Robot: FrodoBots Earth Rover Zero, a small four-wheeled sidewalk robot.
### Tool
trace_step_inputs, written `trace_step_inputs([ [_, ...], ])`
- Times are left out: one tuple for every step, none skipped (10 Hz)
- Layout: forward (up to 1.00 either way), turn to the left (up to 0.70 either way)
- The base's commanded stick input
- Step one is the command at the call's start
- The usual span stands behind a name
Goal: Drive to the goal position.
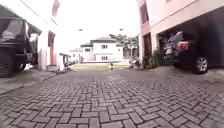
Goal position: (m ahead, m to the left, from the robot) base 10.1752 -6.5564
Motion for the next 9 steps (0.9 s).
trace_step_inputs([
  [0.69,0.03],
  [0.69,0.02],
  [0.69,-0.18],
  [0.69,-0.28],
  [0.69,-0.06],
  [0.69,0.02],
  [0.69,0.03],
  [0.69,0.03],
  [0.69,0.03],
])
